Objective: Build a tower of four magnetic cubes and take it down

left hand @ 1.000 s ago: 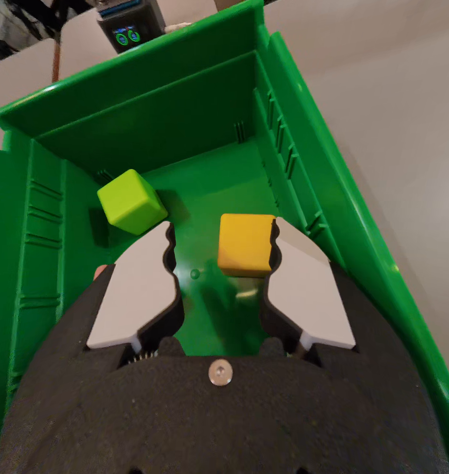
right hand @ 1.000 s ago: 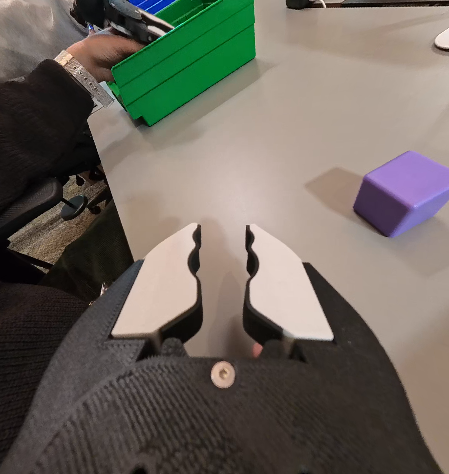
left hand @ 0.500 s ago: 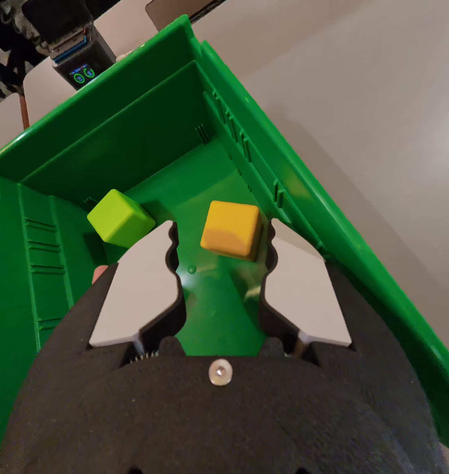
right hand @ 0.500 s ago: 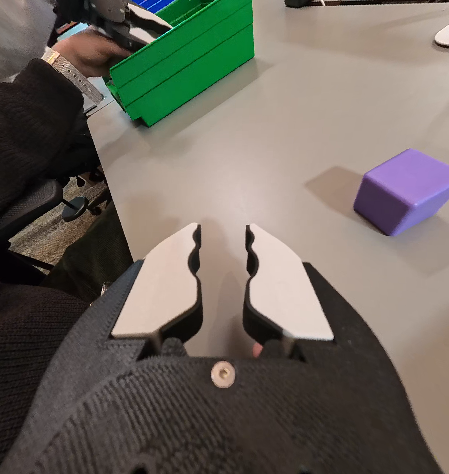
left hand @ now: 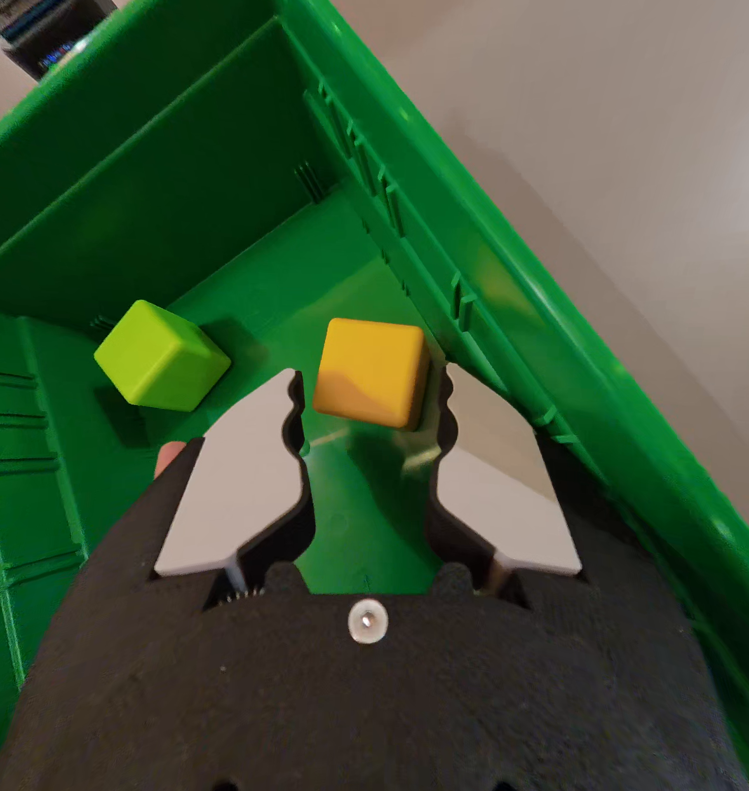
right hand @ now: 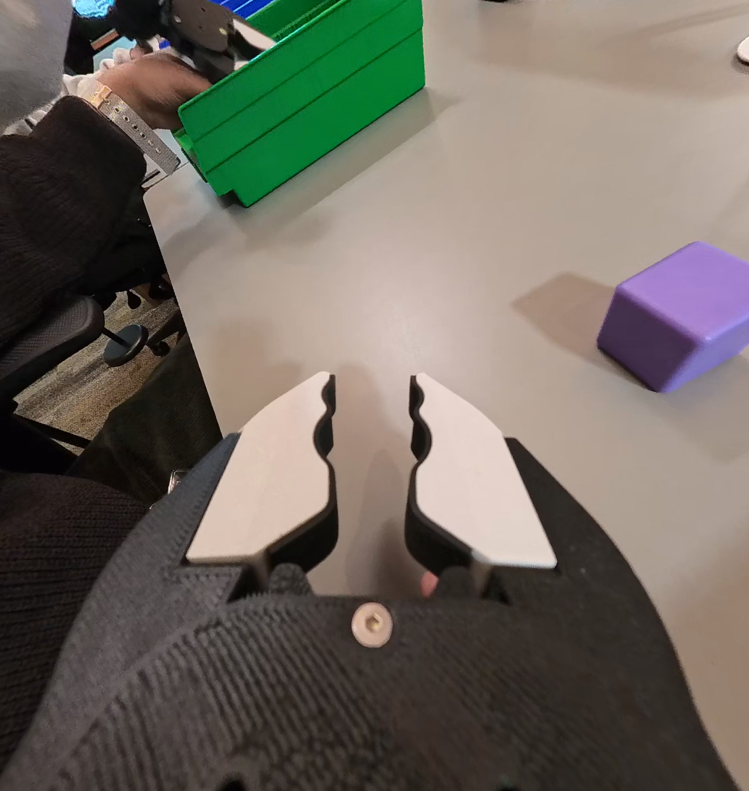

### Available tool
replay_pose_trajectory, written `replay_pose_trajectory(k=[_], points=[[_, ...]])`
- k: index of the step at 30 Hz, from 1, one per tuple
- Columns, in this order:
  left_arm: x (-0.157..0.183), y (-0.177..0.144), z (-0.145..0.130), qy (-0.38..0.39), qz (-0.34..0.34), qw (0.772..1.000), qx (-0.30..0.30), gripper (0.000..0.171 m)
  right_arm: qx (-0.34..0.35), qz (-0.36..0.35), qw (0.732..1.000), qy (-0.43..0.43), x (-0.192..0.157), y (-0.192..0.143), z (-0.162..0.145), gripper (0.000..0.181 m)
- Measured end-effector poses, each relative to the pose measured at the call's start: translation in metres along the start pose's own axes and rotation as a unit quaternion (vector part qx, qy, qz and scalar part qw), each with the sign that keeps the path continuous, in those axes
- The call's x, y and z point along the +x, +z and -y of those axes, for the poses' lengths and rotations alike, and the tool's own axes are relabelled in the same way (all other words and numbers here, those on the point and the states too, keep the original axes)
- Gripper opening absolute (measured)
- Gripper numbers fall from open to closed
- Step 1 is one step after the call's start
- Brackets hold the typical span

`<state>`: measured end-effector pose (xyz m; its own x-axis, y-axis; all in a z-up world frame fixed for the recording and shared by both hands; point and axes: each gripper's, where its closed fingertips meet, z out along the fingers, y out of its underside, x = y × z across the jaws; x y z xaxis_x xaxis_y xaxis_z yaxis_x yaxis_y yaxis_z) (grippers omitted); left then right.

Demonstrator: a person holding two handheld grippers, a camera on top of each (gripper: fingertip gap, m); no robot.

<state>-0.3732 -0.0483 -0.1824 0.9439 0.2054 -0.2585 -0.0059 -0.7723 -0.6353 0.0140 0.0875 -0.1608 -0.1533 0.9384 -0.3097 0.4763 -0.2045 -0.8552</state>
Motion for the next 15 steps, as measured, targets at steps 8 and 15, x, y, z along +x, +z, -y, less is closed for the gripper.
replay_pose_trajectory(k=[8,15], points=[[-0.013,-0.006,0.002,-0.015,0.026,1.0,0.0,0.051,0.002,-0.001,1.0,-0.002,-0.001,-0.001,0.001,0.033],[-0.066,-0.102,0.076,-0.095,0.148,0.967,0.187,0.001,0.002,0.001,1.0,0.0,-0.001,0.0,0.001,0.033]])
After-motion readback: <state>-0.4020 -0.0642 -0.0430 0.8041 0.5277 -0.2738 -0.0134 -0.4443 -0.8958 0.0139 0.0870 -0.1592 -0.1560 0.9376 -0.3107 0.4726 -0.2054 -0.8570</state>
